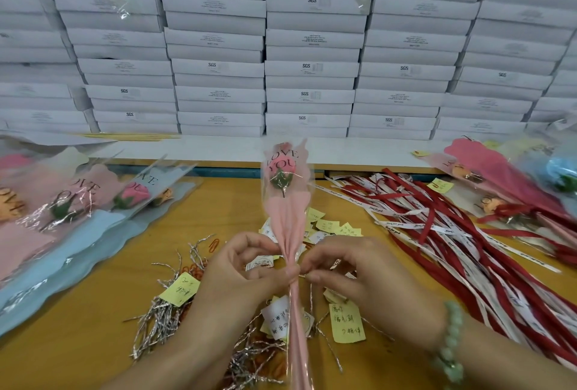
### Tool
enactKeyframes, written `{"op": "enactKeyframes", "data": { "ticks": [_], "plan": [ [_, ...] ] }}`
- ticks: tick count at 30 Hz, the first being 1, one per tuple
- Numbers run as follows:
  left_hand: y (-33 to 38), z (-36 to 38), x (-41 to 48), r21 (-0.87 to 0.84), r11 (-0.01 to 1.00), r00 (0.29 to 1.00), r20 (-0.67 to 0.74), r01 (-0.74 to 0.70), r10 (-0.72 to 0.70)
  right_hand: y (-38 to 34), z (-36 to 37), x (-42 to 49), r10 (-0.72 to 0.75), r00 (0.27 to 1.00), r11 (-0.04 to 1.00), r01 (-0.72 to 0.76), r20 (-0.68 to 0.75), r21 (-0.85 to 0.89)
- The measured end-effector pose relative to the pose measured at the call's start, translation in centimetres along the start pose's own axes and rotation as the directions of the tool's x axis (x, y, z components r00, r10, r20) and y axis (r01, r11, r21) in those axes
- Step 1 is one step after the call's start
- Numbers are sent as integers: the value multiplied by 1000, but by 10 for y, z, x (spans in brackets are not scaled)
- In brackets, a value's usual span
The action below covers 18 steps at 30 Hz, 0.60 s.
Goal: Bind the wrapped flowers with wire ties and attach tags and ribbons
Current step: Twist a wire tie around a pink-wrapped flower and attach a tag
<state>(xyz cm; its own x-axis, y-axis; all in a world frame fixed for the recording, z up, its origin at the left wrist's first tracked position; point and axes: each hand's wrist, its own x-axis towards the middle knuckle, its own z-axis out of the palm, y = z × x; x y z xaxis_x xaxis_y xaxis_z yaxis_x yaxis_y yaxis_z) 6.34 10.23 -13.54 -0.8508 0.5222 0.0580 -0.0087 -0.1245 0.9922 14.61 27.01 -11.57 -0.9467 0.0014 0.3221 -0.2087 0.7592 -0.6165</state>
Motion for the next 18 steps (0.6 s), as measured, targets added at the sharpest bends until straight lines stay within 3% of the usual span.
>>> {"op": "enactKeyframes", "data": {
  "ticks": [3,6,8,10,12,13,15,18],
  "plan": [
    [-1,-1,0,-8,1000,1000,25,3,-3,0,1,0,-14,1000,1000,14,-18,-5],
    [-1,-1,0,-14,1000,999,50,-9,10,-2,1,0,121,991,960,-133,63,248],
    [0,1,0,-43,999,998,62,-23,26,-3,4,-1,239,955,815,-295,175,499],
    [0,1,1,-61,997,997,67,-38,42,-4,7,-2,307,898,582,-439,315,684],
    [0,1,1,-74,995,995,69,-60,65,-5,8,-2,309,859,403,-506,408,763],
    [0,1,2,-77,994,995,67,-71,76,-5,8,-2,307,851,363,-519,427,774],
    [0,2,2,-97,992,995,58,-81,87,-5,8,-3,312,848,362,-522,427,772],
    [-1,4,2,-100,991,994,47,-94,99,-5,9,-4,329,863,452,-501,385,738]
  ]
}}
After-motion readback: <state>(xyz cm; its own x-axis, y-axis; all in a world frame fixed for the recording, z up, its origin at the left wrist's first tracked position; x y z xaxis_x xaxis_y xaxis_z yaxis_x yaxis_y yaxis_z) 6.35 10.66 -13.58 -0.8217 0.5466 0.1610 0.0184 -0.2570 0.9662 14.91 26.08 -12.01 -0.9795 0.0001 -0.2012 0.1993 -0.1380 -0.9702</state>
